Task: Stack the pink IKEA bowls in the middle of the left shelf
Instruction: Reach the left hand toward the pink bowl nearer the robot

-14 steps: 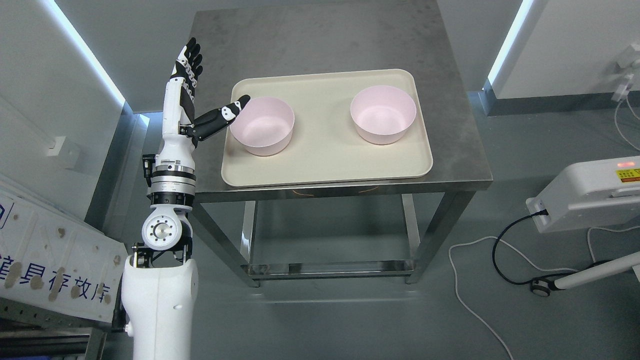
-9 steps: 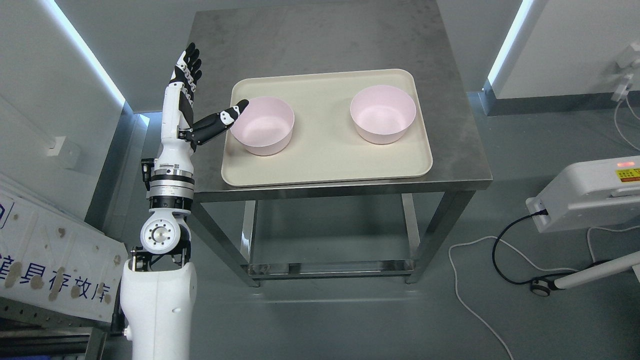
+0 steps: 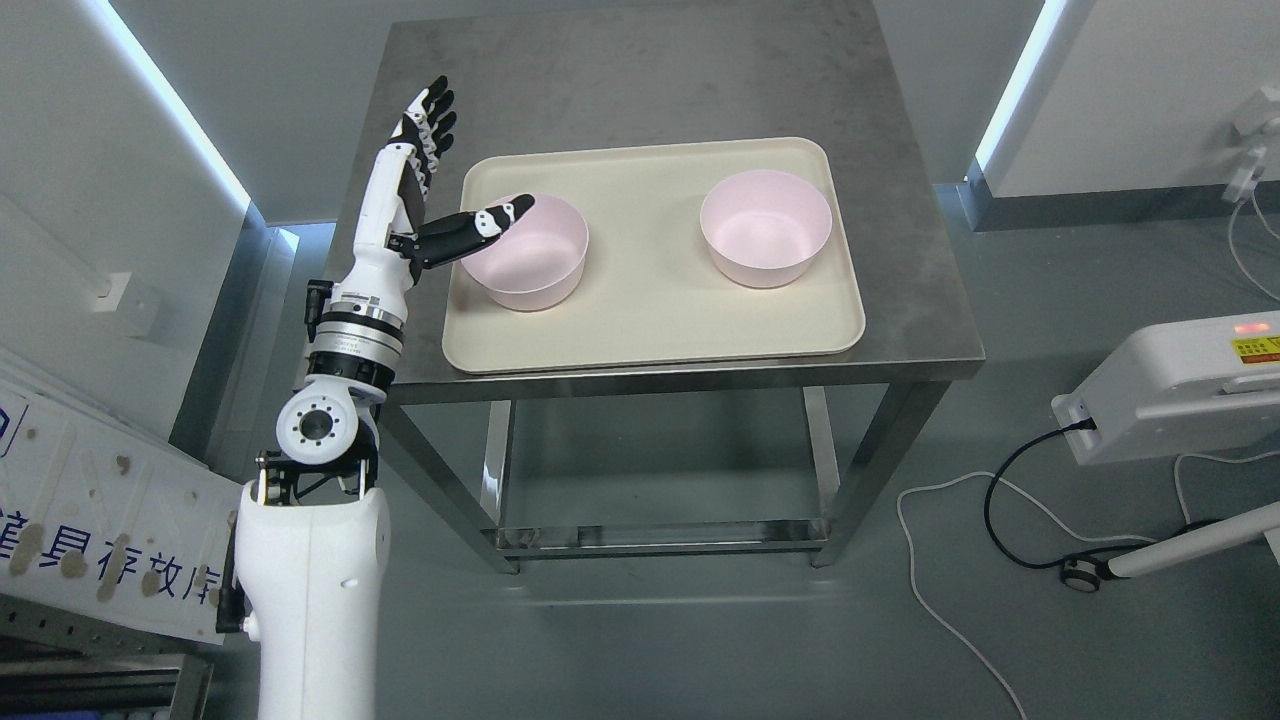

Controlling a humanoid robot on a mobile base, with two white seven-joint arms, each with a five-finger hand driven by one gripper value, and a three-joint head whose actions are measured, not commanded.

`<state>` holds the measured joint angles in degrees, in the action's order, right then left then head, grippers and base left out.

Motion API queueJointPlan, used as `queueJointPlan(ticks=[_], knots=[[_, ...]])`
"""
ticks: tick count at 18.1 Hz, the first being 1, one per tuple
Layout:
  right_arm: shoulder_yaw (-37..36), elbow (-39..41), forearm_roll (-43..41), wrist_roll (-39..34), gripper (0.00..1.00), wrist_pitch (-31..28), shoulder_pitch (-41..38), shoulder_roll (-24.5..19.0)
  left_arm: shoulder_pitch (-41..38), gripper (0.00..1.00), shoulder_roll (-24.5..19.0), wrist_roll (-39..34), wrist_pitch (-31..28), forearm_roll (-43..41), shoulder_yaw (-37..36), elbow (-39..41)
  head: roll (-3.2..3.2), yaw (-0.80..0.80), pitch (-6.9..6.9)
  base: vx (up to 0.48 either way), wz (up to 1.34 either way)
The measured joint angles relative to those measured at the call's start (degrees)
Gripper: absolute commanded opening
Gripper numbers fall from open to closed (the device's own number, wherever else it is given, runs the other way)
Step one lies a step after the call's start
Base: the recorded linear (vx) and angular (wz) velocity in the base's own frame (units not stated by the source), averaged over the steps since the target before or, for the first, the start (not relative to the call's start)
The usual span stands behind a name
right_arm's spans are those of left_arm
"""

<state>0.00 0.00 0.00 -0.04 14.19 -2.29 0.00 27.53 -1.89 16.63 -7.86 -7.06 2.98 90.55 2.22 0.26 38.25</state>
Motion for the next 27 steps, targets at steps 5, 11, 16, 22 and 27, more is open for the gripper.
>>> queueJointPlan(ticks=[5,11,16,22,27], knots=[[0.0,0.0,0.0,0.0,1.0,0.0,0.0,0.0,5.4,0.89,-4.8,8.0,-3.7,-2.3,-2.7,-3.1,0.0,0.0,0.0,0.0,0.0],[0.0,0.0,0.0,0.0,1.0,0.0,0.0,0.0,8.9,0.85,-8.5,13.1,-4.3,-4.8,-5.1,-7.6,0.0,0.0,0.0,0.0,0.0],[0.0,0.0,0.0,0.0,1.0,0.0,0.0,0.0,11.0,0.73,-8.8,13.5,-3.9,-9.1,-7.5,-12.0,0.0,0.0,0.0,0.0,0.0],[0.0,0.0,0.0,0.0,1.0,0.0,0.0,0.0,12.7,0.6,-7.7,13.3,-1.7,-16.1,-9.8,-16.5,0.0,0.0,0.0,0.0,0.0],[0.0,0.0,0.0,0.0,1.0,0.0,0.0,0.0,13.6,0.46,-6.6,13.0,2.9,-22.3,-11.0,-19.2,0.0,0.0,0.0,0.0,0.0]])
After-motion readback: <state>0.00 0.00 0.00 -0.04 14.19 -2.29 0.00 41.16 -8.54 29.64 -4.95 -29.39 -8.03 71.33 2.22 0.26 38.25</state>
